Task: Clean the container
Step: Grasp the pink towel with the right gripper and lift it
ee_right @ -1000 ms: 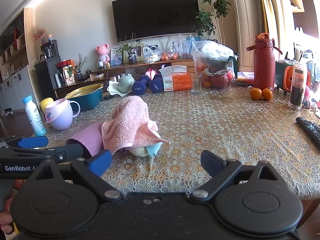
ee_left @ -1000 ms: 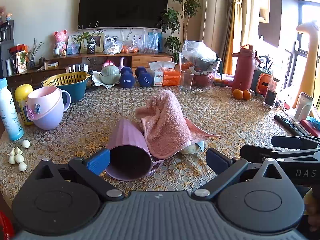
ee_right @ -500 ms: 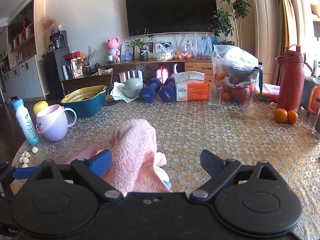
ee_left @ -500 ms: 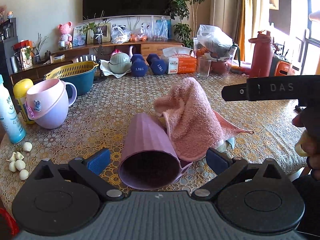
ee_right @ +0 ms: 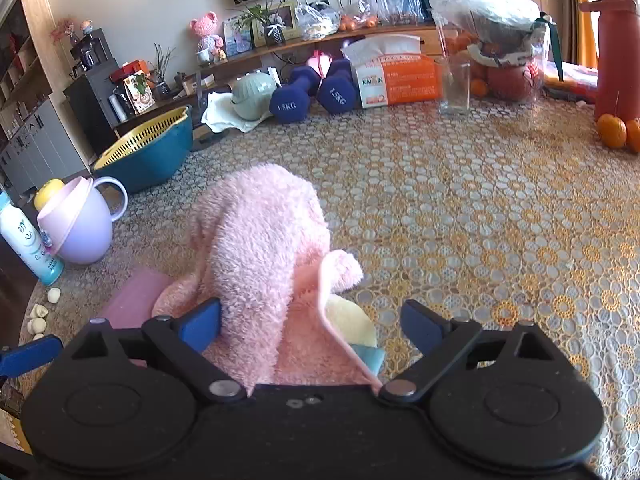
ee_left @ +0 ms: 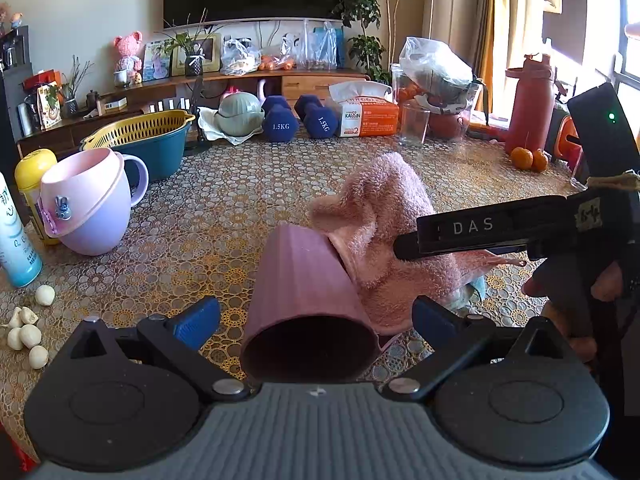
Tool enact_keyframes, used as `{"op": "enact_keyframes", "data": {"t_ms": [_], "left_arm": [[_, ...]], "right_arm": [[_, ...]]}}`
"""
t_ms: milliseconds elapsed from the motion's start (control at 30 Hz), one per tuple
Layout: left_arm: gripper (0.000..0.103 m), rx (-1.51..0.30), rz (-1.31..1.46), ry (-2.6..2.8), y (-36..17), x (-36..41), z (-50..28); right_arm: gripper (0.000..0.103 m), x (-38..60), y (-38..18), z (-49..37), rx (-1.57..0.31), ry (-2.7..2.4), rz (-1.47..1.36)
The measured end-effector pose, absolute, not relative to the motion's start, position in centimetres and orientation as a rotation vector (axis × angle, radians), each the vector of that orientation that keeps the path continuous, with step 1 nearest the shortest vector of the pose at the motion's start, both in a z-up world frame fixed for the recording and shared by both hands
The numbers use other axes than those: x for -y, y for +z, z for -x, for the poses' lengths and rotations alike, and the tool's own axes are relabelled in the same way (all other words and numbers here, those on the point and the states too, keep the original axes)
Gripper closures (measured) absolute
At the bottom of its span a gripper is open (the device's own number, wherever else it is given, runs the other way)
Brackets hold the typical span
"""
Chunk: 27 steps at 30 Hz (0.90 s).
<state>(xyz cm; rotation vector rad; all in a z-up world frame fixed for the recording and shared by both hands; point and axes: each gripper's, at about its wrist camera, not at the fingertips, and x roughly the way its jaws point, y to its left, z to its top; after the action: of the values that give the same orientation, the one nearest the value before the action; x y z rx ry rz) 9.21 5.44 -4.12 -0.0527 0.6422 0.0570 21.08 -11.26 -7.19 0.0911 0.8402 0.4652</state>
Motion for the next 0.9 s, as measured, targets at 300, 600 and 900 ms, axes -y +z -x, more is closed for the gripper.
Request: {"op": "enact_keyframes", "data": {"t_ms": [300, 600, 900], "left_arm": [[0.0, -0.651, 0.061, 0.06, -4.5, -5.9, -9.9], [0.0, -0.654, 0.045, 0.059, -5.0, -6.0, -10.4], [0.001, -0.637, 0.056, 0.074, -4.8, -6.8, -10.0]], "right_arm": [[0.028, 10.2, -8.0, -21.3, -0.888, 0.488, -0.126], [0.068, 10.5, -4.8, -20.2, -0.758, 0.507, -0.082], [0.075, 9.4, 0.4, -17.3, -0.608, 0.705, 0.045]]}}
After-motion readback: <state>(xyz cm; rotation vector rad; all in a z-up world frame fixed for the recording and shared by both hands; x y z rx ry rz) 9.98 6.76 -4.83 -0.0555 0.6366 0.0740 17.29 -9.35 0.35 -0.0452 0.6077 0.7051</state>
